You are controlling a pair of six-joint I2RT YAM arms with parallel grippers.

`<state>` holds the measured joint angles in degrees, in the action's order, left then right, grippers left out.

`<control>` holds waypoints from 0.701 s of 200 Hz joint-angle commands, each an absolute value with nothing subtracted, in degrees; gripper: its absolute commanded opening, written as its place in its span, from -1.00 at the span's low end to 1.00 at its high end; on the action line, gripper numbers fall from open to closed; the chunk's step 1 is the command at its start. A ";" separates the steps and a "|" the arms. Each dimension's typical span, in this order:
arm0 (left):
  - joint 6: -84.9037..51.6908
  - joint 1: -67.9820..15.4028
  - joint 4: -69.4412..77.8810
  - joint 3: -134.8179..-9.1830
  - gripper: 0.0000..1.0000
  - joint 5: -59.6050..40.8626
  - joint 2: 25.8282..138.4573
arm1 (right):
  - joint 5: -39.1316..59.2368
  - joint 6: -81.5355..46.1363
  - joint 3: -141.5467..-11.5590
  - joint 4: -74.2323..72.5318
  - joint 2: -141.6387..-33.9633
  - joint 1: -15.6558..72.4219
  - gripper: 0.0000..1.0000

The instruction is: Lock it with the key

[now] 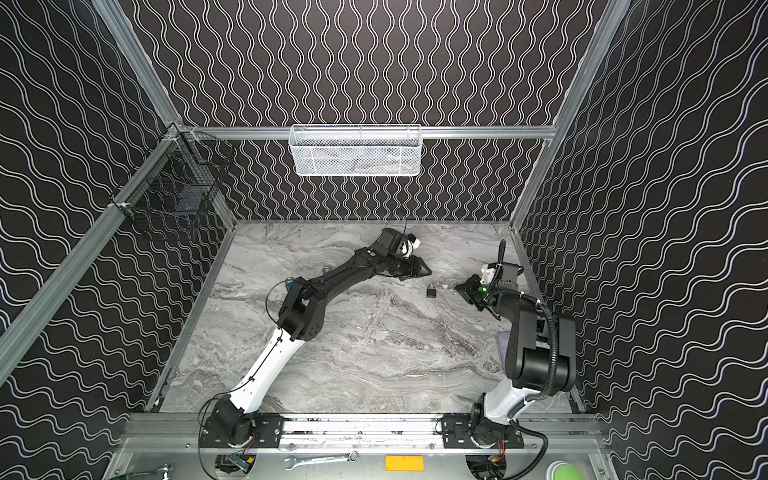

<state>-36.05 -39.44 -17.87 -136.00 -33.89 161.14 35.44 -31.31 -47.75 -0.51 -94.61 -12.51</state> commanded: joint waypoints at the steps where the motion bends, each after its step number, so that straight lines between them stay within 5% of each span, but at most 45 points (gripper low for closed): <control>1: -34.28 -39.35 -14.37 -135.09 0.07 -35.13 157.26 | 35.48 -29.78 -48.43 0.00 -93.71 -12.48 -1.00; 77: -22.90 -38.69 -19.01 -123.00 0.14 -26.85 134.29 | 36.72 -19.07 -53.71 5.80 -93.56 -11.87 -1.00; 140: -21.35 -36.03 -14.79 -92.81 0.28 -16.79 108.18 | 30.25 -11.00 -60.86 16.39 -96.55 -7.61 -1.00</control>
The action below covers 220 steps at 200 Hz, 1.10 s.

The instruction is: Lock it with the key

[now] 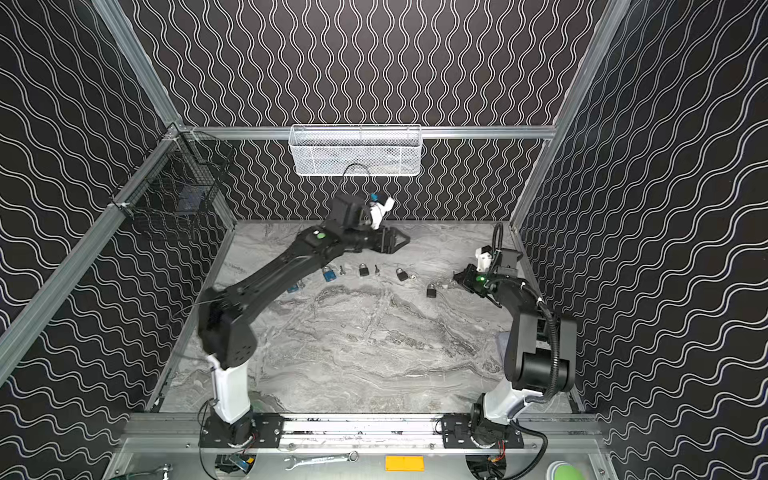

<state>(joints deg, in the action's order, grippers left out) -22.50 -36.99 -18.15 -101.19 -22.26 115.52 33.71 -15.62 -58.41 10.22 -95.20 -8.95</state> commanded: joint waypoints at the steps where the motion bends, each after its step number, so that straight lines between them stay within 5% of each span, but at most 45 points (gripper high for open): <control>1: -21.42 -35.99 -14.69 -92.29 0.28 -16.57 107.75 | 30.20 -10.95 -60.88 16.45 -96.61 -7.50 -1.00; 92: -25.34 -33.82 -17.40 -63.67 0.42 -6.38 82.68 | 23.20 -12.17 -60.70 16.57 -98.42 -1.06 -1.00; 96: -25.68 -33.74 -17.32 -62.64 0.56 -5.88 81.85 | 22.93 -12.33 -60.69 16.45 -98.64 -0.70 -1.00; 100: -26.01 -33.67 -17.31 -61.25 0.91 -5.15 81.14 | 22.82 -12.39 -60.84 16.56 -98.85 -0.43 -1.00; 104: -26.52 -33.59 -17.16 -60.05 0.96 -4.45 80.34 | 22.93 -12.20 -61.01 16.83 -99.09 -0.18 -1.00; 220: -30.52 -32.38 -14.32 -46.36 0.97 -2.63 72.82 | 22.00 -11.79 -60.37 15.25 -103.54 0.70 -1.00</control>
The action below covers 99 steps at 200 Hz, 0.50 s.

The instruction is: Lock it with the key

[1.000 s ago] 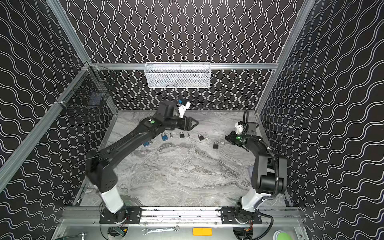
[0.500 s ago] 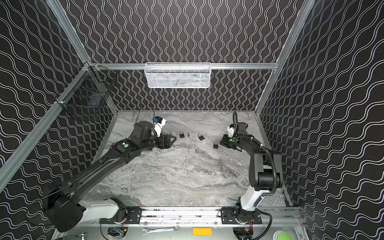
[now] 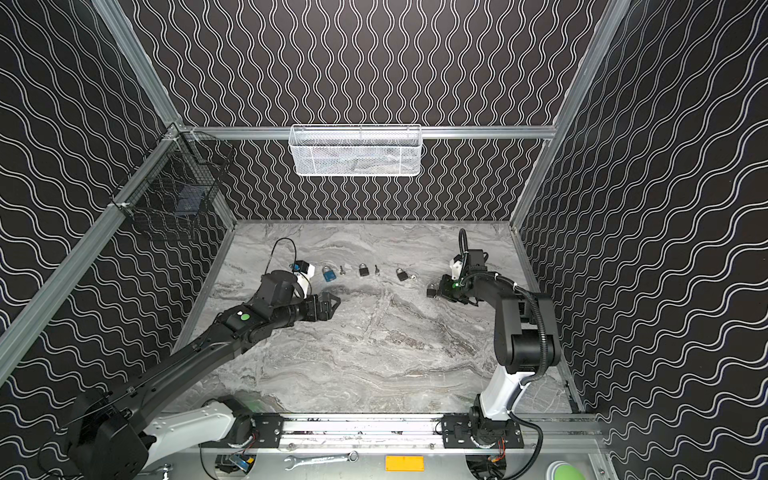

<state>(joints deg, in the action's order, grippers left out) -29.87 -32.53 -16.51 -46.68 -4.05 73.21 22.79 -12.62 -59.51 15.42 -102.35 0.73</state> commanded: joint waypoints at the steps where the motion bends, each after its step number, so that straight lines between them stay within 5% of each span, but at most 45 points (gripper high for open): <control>1: -30.47 -32.36 -14.32 -46.38 0.97 -2.55 72.80 | 22.03 -11.70 -60.42 15.36 -103.62 0.70 -1.00; 99: -30.88 -31.55 -16.91 -45.22 0.97 0.69 71.29 | 17.60 -8.23 -63.39 19.95 -106.10 -0.71 -1.00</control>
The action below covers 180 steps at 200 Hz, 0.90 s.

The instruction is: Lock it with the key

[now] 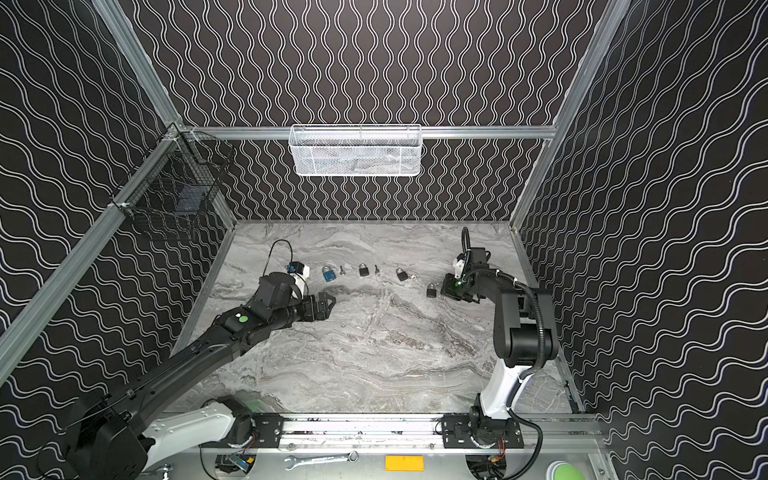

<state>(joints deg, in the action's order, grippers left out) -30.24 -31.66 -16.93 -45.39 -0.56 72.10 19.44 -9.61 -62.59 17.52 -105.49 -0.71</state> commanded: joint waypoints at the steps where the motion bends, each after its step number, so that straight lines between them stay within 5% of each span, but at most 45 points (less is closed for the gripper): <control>1: -30.87 -31.51 -16.94 -45.15 0.97 0.74 71.24 | 17.54 -8.25 -63.42 19.95 -106.09 -0.70 -1.00; 71: -31.75 -31.38 -18.77 -44.98 0.97 1.50 71.45 | 15.91 -7.98 -64.38 20.48 -106.96 -0.71 -1.00; 180: -29.95 -31.32 -18.18 -44.65 0.97 -1.58 70.44 | 18.54 -9.06 -63.75 18.20 -106.87 -0.62 -0.36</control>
<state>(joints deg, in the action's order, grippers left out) -31.11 -31.44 -19.70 -44.71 -0.36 70.17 17.89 -9.06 -63.83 18.83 -107.15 -0.71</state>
